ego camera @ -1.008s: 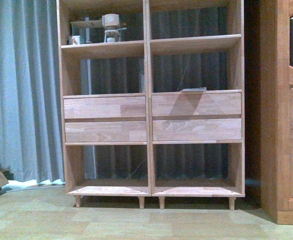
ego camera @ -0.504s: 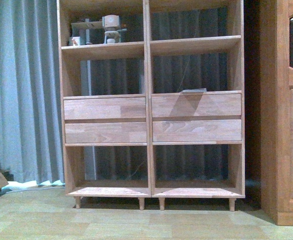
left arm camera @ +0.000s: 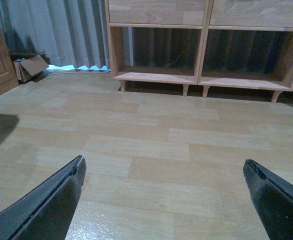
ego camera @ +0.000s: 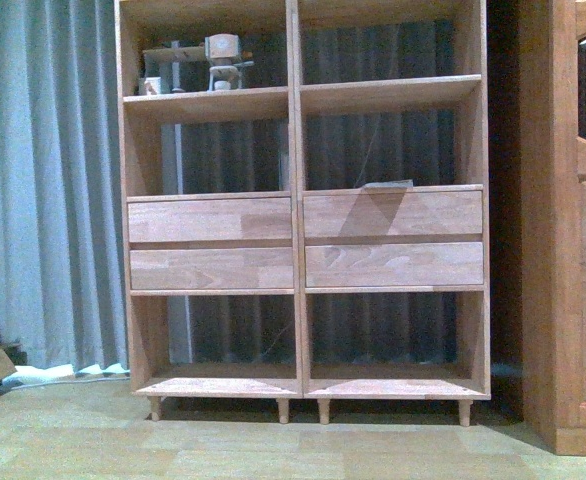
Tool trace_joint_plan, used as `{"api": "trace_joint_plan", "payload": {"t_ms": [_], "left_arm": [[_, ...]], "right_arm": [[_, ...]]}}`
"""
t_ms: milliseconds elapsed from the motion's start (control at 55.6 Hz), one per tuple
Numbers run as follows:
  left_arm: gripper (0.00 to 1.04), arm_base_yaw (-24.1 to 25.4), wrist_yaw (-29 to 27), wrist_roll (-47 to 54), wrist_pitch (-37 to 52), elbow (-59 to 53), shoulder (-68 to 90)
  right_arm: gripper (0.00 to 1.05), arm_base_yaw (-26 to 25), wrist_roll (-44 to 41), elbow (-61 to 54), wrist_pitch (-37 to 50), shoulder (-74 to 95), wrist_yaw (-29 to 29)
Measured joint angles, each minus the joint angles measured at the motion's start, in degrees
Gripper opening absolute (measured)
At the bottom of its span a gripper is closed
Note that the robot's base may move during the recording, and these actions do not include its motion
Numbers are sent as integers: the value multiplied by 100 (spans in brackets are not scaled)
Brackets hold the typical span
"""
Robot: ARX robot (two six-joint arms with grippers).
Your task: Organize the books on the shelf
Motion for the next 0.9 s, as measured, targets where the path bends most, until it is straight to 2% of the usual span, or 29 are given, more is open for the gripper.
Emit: {"api": "trace_joint_plan", "payload": {"t_ms": [900], "left_arm": [[97,0,0,-2,0,0,0]], "right_arm": [[98,0,0,0,0,0,0]]}}
